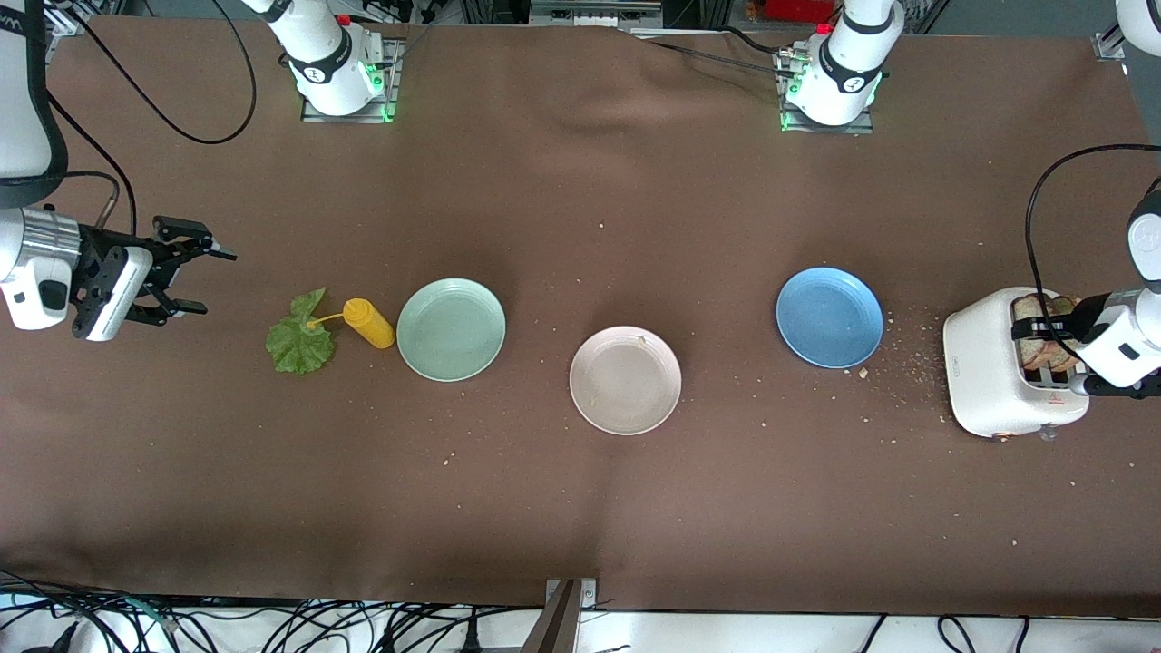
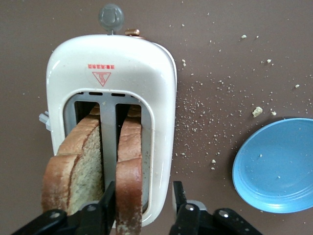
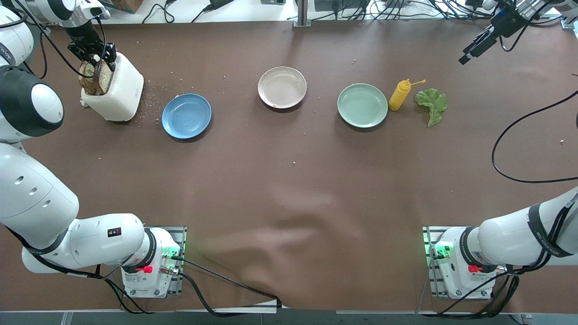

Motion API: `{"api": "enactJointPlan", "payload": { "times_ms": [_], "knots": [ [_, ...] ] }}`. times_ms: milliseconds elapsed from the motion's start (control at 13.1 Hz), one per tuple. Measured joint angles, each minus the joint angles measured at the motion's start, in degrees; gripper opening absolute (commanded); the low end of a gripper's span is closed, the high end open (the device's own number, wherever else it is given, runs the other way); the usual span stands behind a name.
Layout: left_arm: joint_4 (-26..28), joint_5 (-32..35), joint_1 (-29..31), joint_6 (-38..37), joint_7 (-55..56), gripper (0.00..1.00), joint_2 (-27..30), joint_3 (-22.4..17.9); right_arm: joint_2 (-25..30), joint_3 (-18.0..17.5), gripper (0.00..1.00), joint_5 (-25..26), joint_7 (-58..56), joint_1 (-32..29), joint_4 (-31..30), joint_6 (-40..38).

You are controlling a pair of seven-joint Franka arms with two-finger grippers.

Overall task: Make sandwich in beige plate with both arms
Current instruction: 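Grasp toaster bread with the left gripper while the right gripper reaches the lettuce, then place bread on the beige plate while the right gripper grasps the bottle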

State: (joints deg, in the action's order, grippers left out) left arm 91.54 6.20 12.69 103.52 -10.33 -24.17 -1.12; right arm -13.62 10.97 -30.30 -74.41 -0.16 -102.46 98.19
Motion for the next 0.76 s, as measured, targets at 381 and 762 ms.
{"api": "enactJointPlan", "payload": {
  "times_ms": [381,762],
  "knots": [
    [-0.7,3.1,1.3,-1.5,-0.3,0.00,0.0,0.0,-7.0,0.5,0.99,-11.8,-25.8,-6.5,-3.5,-0.8],
    [-11.8,4.6,1.1,-11.7,-0.3,0.00,0.3,0.6,-19.1,0.5,0.99,-25.1,-48.1,-9.8,-4.2,-3.8]
  ]
}}
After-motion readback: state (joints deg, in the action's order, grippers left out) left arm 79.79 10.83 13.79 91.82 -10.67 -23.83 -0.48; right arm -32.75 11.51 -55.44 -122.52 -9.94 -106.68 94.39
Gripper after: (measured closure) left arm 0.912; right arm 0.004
